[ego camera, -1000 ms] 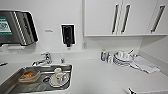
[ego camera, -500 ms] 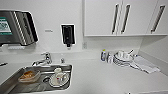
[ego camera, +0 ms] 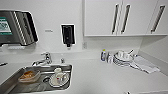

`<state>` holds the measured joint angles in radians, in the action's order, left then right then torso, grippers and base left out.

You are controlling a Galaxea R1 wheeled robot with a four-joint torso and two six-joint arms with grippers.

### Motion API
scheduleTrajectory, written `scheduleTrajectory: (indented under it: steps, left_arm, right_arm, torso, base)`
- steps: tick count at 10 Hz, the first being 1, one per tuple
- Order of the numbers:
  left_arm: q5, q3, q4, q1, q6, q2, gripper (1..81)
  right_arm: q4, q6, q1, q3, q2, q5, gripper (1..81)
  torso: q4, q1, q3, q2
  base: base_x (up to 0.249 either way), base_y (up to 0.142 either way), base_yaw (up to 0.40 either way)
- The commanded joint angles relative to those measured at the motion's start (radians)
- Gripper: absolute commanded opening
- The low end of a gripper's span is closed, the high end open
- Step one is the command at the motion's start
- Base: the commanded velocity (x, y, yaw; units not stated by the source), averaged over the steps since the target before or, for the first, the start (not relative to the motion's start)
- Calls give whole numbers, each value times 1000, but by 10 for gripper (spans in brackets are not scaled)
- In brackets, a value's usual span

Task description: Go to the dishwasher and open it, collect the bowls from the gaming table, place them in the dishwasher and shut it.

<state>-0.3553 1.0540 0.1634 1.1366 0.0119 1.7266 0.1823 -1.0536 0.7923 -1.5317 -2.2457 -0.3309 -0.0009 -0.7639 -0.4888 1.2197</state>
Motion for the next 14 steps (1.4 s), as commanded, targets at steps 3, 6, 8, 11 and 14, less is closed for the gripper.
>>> scheduleTrajectory:
  steps: [3,6,8,11,14]
  left_arm:
    - [12,-19,28,-76,-3,-48,811]
    - [12,-19,30,-76,-3,-44,811]
    - [12,-17,31,-76,-3,-39,811]
    - [12,-12,30,-76,-3,-36,811]
    - [12,-12,30,-76,-3,-37,811]
  right_arm:
    - [14,-5,-118,-114,-74,-34,811]
    - [6,-5,-100,-146,-90,-39,811]
    - [0,0,-77,-177,-91,-40,811]
    - [-50,3,-37,-191,-82,-42,811]
    - [-101,6,6,-125,2,-43,811]
  torso:
    - [0,0,0,0]
    - [0,0,0,0]
    - [0,0,0,0]
    - [0,0,0,0]
    - [0,0,0,0]
  base:
    - [0,0,0]
    - [0,0,0]
    - [0,0,0]
    - [0,0,0]
    - [0,0,0]
